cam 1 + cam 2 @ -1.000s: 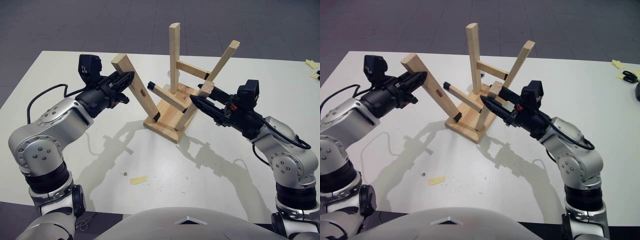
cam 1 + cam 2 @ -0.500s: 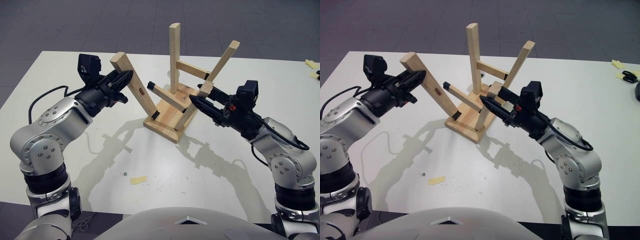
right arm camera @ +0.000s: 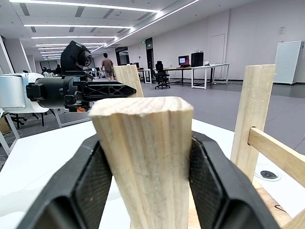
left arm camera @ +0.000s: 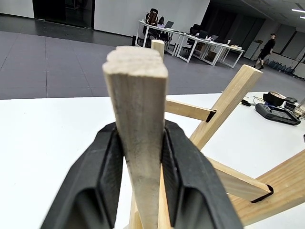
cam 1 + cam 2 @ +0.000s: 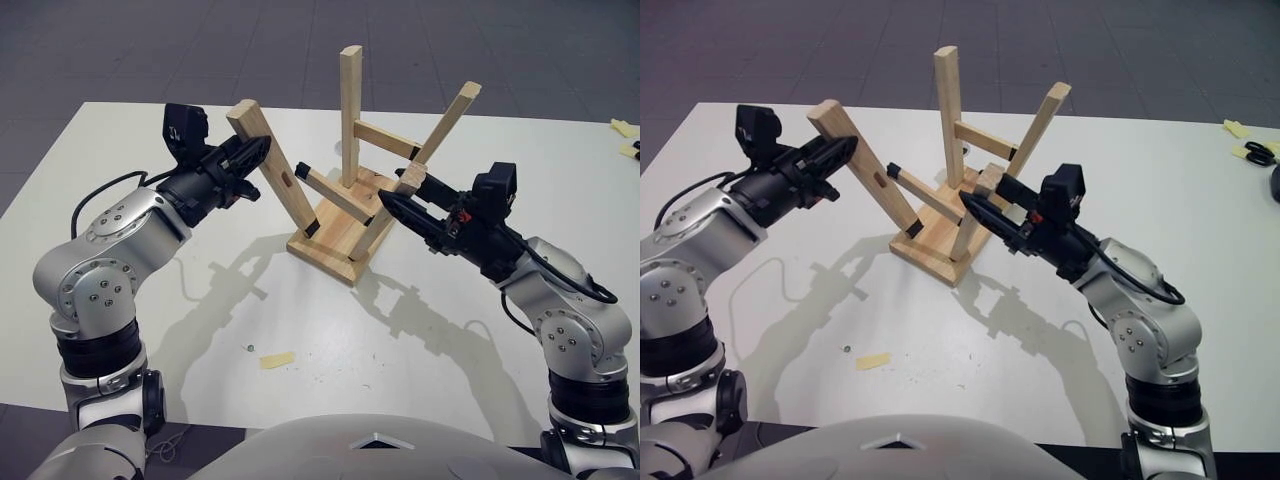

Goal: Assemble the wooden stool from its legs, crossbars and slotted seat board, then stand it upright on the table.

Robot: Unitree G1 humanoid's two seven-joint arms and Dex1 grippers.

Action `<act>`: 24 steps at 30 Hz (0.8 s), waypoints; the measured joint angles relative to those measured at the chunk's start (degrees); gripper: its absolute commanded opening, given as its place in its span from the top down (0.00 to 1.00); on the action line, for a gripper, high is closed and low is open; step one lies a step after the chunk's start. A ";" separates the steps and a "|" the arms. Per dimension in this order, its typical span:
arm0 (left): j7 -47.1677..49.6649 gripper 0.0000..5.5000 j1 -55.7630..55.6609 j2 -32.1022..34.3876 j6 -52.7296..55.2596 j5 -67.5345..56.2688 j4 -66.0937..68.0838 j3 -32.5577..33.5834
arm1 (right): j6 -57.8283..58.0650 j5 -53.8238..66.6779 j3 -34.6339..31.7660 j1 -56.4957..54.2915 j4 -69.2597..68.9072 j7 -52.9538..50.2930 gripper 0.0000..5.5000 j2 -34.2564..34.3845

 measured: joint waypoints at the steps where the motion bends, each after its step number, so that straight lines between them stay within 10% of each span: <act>1: -0.24 0.82 0.00 -0.02 -0.21 0.51 0.01 -0.24 | -0.04 -0.03 0.02 0.06 -0.04 -0.04 0.60 0.06; 24: -2.90 0.82 0.36 0.64 -1.66 7.67 -2.80 -5.81 | -0.98 -0.81 0.58 0.90 -0.67 -0.88 0.60 1.05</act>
